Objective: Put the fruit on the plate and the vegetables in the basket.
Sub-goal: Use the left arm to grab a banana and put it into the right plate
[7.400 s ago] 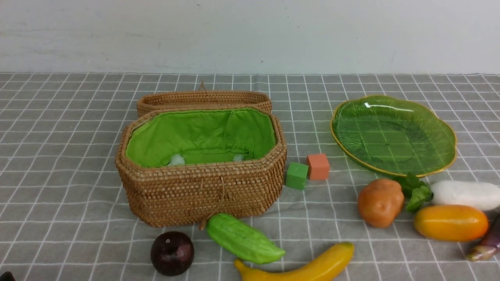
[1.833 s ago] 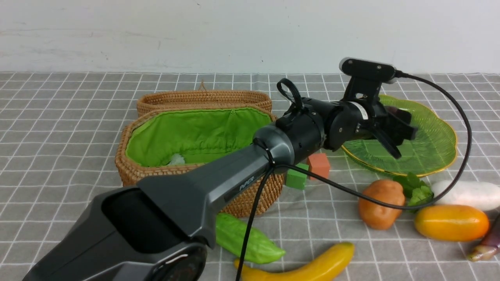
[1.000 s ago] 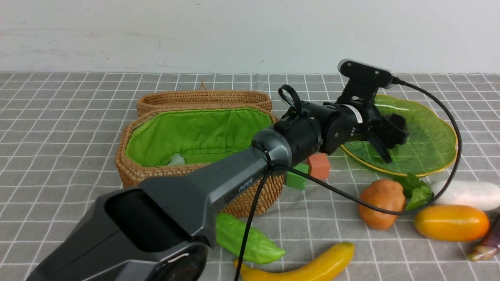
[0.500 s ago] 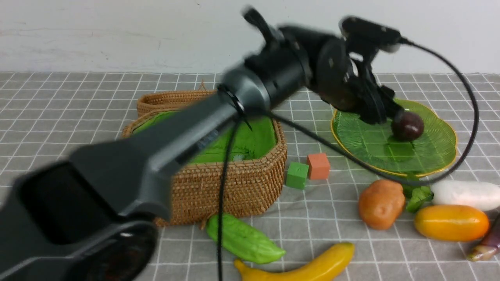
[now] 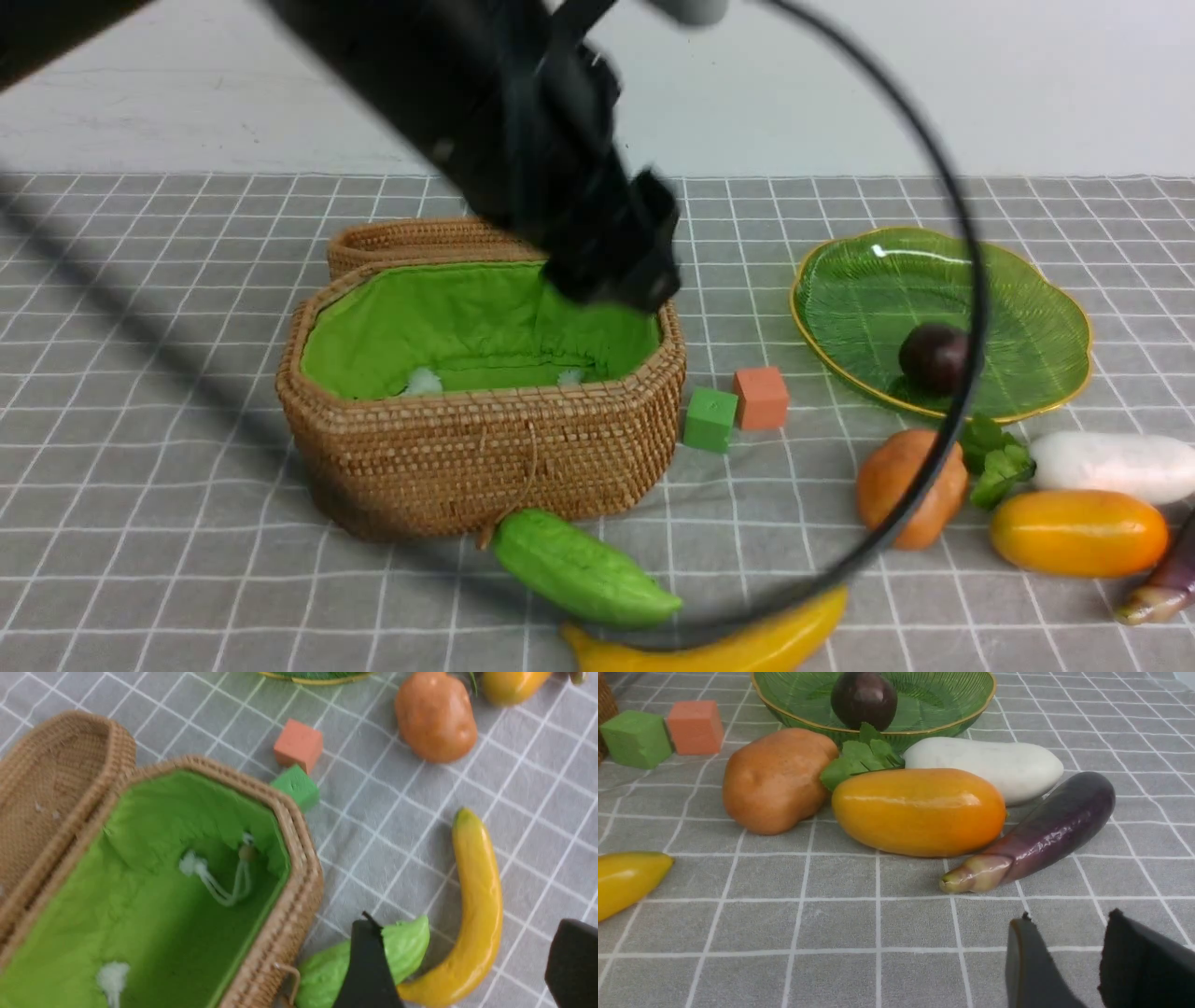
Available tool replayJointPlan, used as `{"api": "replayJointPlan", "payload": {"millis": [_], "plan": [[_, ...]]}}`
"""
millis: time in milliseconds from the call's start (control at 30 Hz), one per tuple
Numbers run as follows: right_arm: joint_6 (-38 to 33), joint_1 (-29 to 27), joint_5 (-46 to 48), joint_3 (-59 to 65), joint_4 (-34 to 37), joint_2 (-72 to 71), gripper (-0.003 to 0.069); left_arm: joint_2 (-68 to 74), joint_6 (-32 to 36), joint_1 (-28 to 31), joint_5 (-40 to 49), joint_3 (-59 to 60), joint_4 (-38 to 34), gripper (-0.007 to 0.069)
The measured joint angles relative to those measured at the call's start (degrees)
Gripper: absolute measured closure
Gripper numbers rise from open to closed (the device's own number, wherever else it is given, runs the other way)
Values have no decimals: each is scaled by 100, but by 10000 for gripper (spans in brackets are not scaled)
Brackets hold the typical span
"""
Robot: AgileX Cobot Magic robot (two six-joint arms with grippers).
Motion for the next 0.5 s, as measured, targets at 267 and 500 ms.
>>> {"api": "replayJointPlan", "payload": {"millis": [267,500], "plan": [[0,0,0,0,0,0,419,363,-823,-871,-1529,1476,430,55],[0,0,0,0,0,0,419,1423,-1160,-1304,-1791,1238,858,43]]}}
